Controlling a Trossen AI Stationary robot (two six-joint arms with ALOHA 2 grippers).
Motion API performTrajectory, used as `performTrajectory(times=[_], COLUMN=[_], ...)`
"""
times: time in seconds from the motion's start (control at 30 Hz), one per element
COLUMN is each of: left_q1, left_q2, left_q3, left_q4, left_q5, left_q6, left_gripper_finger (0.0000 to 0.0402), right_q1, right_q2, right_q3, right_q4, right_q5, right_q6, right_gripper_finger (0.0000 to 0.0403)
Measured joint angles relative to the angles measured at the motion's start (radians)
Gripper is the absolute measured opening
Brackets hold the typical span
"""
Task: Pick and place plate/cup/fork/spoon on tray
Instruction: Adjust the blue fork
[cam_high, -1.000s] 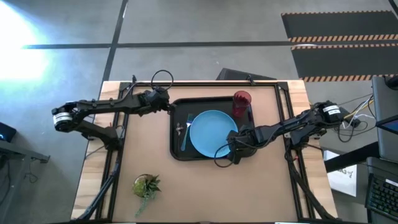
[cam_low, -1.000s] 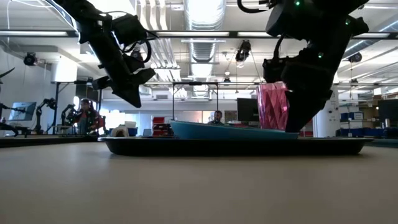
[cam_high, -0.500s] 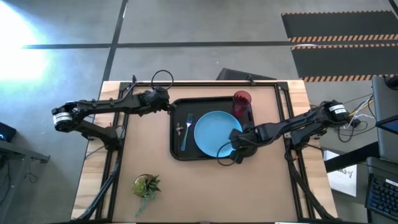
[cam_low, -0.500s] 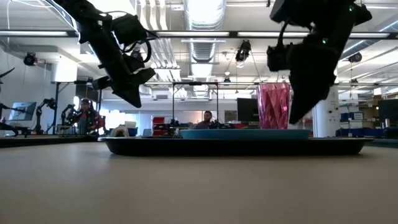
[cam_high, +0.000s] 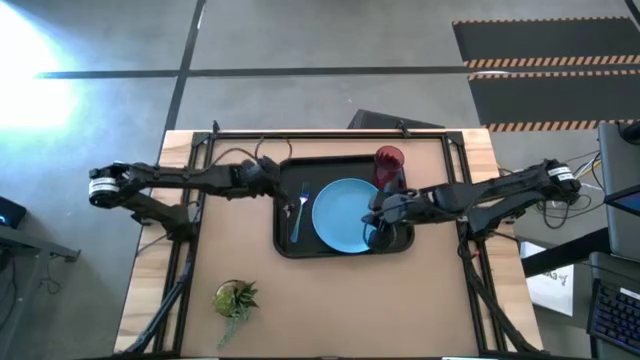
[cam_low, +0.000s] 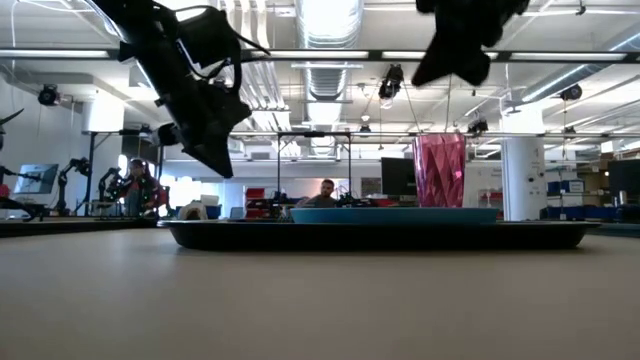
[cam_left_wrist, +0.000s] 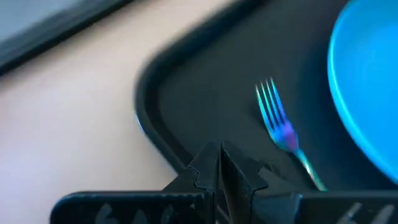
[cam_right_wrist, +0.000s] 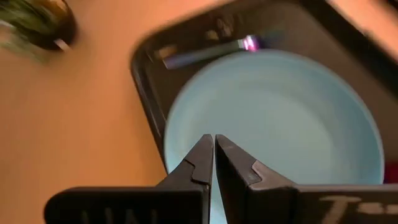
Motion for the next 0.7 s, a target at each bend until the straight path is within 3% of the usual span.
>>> performTrajectory(times=[0.4,0.7], left_q1=[-0.220,-0.237], left_q2=[0.154,0.298], left_q3=[0.004,0.044], left_q4=[0.014,0.134], left_q5=[0.010,0.065], left_q6=[-0.168,-0.185], left_gripper_finger=[0.0000,0.0000], right_q1=[0.000,0.000], right_q2=[-0.051,-0.050], right_q3=[0.157,0.181], right_q4=[-0.002,-0.004], right_q5=[0.009,0.010], right_q6=[-0.196,-0.233], right_gripper_finger=[0.0008,0.0008])
